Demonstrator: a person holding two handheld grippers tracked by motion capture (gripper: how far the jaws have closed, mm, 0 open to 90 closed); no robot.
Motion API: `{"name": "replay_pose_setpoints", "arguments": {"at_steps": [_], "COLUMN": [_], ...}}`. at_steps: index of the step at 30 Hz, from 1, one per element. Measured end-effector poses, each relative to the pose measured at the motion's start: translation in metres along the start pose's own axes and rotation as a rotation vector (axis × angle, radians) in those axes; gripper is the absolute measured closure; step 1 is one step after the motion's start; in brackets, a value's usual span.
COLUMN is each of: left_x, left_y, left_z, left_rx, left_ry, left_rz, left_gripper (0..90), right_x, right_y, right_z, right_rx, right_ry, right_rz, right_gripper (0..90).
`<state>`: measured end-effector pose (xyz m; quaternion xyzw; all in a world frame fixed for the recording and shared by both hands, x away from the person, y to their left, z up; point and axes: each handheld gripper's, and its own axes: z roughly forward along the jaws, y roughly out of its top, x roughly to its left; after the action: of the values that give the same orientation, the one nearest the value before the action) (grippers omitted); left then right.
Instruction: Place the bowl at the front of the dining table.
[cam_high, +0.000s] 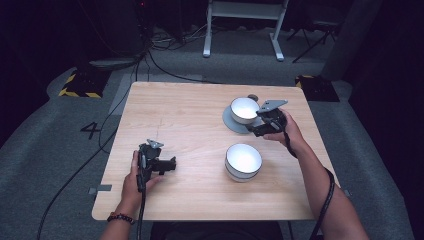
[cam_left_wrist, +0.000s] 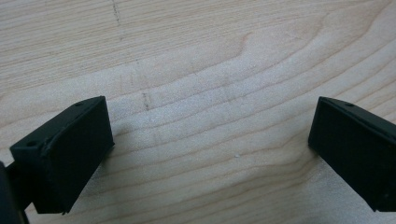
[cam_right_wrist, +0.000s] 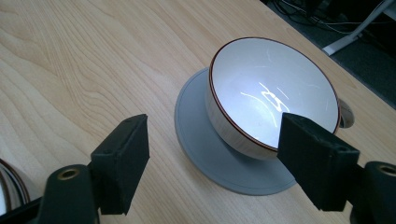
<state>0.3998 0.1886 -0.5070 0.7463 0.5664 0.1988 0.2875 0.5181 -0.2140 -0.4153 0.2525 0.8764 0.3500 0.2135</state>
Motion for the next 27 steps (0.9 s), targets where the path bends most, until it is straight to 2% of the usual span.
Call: {"name": "replay_pose_setpoints", "arguments": {"at_steps": [27], "left_x": [0.000], "left_y": [0.000], "left_z": [0.000], "left_rx": [0.000], "left_ry": [0.000], "left_rz": [0.000], "left_gripper": [0.0], "right_x": [0.014], "right_y": [-0.012], "right_z": [-0.025], "right_rx": [-0.005], "right_ry": [-0.012], "right_rz": [-0.066], "right_gripper": [25.1]}}
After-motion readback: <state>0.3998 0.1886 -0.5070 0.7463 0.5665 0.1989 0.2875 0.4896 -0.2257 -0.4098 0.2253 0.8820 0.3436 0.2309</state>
